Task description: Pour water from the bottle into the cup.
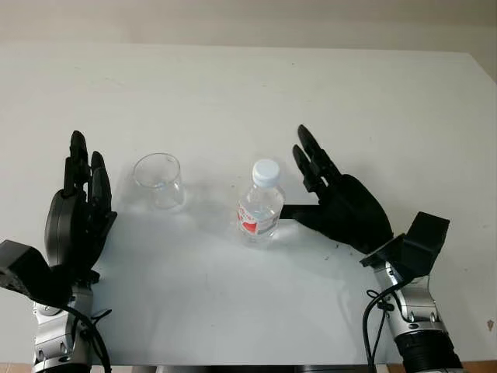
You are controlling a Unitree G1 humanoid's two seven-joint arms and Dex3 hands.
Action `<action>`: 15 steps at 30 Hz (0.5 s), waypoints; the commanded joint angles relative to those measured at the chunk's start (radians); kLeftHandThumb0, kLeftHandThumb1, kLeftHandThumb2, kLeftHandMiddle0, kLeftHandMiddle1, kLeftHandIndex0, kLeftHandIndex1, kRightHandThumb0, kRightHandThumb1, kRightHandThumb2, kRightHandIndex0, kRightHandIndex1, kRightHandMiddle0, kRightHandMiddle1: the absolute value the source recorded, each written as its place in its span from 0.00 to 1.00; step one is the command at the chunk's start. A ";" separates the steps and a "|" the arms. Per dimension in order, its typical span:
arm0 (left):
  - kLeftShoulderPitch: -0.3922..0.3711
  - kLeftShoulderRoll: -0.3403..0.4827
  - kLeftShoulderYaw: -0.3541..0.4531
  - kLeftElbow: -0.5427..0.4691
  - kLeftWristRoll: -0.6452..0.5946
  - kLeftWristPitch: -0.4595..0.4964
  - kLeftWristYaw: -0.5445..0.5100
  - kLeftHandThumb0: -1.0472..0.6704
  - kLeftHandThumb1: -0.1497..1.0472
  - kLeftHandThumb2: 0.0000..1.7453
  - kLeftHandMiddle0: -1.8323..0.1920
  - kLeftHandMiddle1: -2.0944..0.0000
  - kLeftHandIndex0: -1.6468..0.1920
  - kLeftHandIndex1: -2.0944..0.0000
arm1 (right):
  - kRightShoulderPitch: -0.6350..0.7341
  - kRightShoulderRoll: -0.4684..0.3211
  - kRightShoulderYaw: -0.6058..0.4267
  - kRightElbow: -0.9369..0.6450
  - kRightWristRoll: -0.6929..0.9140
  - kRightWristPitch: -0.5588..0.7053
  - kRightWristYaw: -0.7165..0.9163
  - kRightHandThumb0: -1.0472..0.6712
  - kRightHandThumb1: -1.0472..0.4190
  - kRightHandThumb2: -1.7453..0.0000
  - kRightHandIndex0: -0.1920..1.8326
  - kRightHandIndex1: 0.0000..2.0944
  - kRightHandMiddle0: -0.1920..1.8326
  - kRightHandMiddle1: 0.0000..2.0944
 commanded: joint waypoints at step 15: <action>-0.008 -0.002 -0.009 -0.016 0.023 -0.001 0.030 0.18 1.00 0.31 1.00 1.00 1.00 0.99 | -0.067 0.027 0.125 0.061 -0.035 -0.002 0.108 0.10 0.11 0.97 0.00 0.00 0.00 0.00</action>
